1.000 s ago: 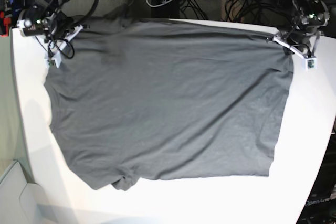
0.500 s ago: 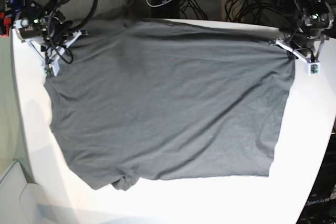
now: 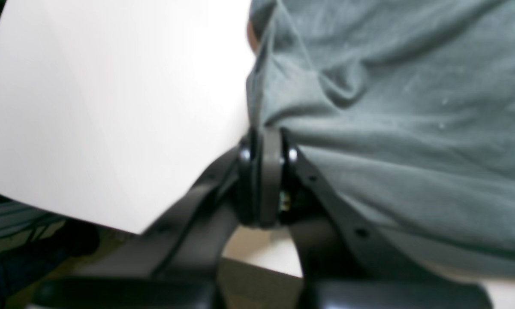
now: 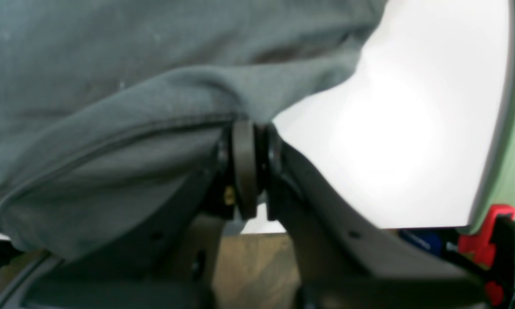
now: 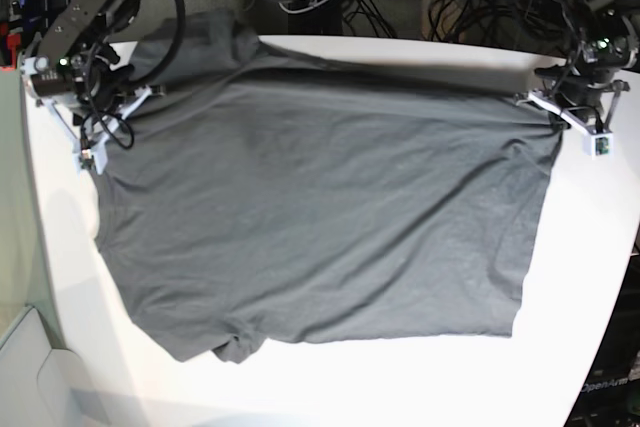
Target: Layout the t-shirt on the table in an organized manner, then fold the t-shirt properly
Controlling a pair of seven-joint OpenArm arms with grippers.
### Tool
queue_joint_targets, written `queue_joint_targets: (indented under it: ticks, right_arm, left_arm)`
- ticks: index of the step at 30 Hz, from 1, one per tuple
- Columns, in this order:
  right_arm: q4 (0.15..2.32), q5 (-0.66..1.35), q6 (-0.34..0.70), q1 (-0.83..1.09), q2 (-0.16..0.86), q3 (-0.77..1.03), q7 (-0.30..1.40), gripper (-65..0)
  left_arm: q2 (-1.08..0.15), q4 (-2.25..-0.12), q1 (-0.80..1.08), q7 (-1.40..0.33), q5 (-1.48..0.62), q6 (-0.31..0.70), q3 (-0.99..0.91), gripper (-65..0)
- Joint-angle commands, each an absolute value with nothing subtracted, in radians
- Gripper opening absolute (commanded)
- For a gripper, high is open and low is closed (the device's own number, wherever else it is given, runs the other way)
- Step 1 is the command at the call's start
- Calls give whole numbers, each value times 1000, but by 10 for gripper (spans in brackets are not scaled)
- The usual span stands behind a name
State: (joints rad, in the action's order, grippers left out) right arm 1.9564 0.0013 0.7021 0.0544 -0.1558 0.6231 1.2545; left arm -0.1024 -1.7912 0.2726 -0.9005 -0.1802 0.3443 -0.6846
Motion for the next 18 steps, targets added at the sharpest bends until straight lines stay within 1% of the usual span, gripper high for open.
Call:
queue_joint_targets:
  ticks: [1,11,18]
  right_arm:
    - [1975,7,698,38,-143,624,1241,-650]
    - [1968,7,698,-31,-120,622,1241,-650]
    - [1966,7,698,-44,-110,573,1236,-650]
  left_arm:
    - [-116,-1802,272,-886,-180,341,-690,-648]
    - [-116,-1776,208,-886,-180,341,-690,-648]
    - [-117,-1696,128,-886,-179,341,-690,-648]
